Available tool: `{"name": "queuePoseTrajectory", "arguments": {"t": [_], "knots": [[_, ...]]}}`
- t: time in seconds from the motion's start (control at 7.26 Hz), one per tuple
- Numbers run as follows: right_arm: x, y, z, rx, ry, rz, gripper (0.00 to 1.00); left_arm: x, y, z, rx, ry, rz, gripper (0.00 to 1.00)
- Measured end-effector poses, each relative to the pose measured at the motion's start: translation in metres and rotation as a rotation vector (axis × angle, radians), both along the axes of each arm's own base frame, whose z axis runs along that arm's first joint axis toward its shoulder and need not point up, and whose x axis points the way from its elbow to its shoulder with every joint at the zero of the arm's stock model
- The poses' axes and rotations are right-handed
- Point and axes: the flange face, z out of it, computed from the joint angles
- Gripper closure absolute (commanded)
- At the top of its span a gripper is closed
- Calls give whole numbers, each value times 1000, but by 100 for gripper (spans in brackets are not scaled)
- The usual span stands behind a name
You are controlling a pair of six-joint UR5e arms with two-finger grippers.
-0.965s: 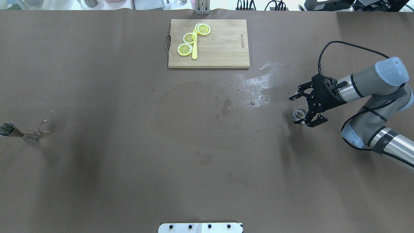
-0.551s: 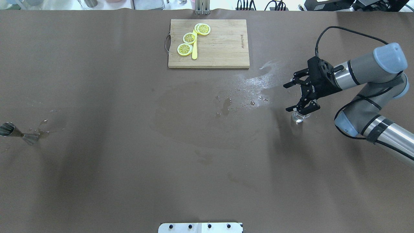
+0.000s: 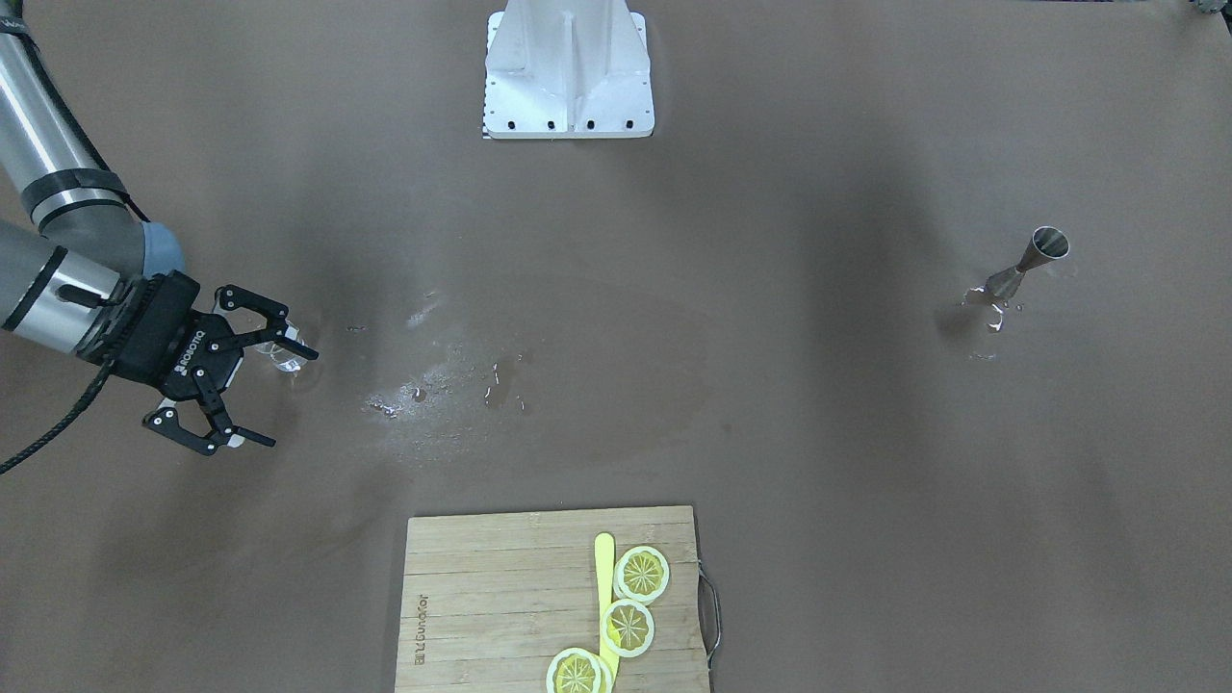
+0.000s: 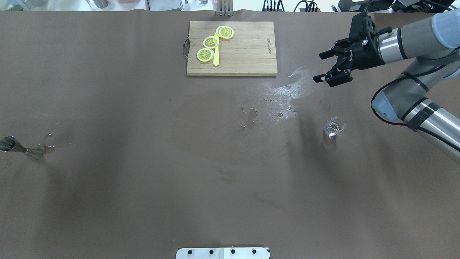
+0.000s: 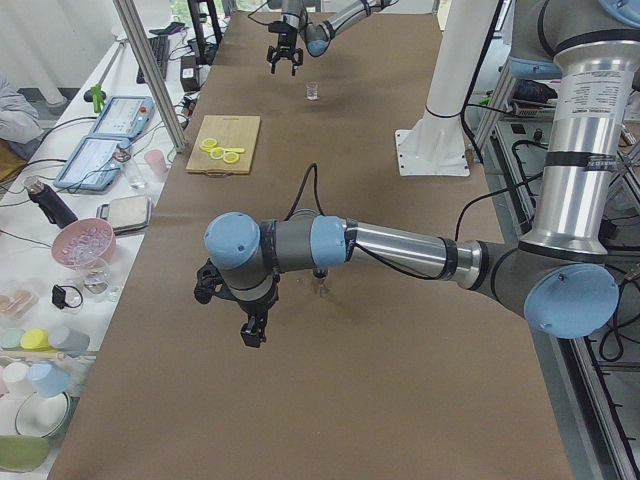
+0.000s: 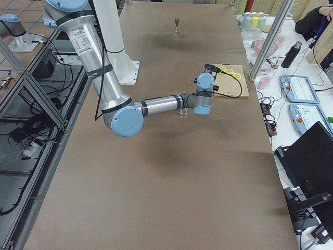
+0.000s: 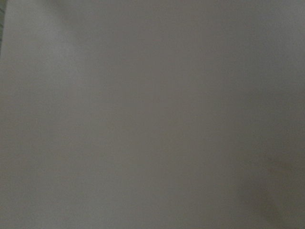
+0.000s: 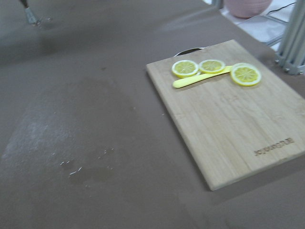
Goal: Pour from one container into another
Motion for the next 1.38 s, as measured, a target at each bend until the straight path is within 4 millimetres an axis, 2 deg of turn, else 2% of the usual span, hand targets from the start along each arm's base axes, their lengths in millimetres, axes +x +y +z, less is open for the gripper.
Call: {"name": "queuePoseTrajectory", "arguments": {"t": [0.28,0.69,0.96,1.38], "knots": [[25,-29,0,-111,11,192,0,-3,13,11,-2,13,2,2],[76,-68,12,-414,154,348,0,-5,18,14,45,-16,9,2],[97,-69,35,-644,296,386,0,-5,18,14,49,-21,11,2],[122,-62,79,-964,473,395,0,-5,18,14,50,-25,12,2]]}}
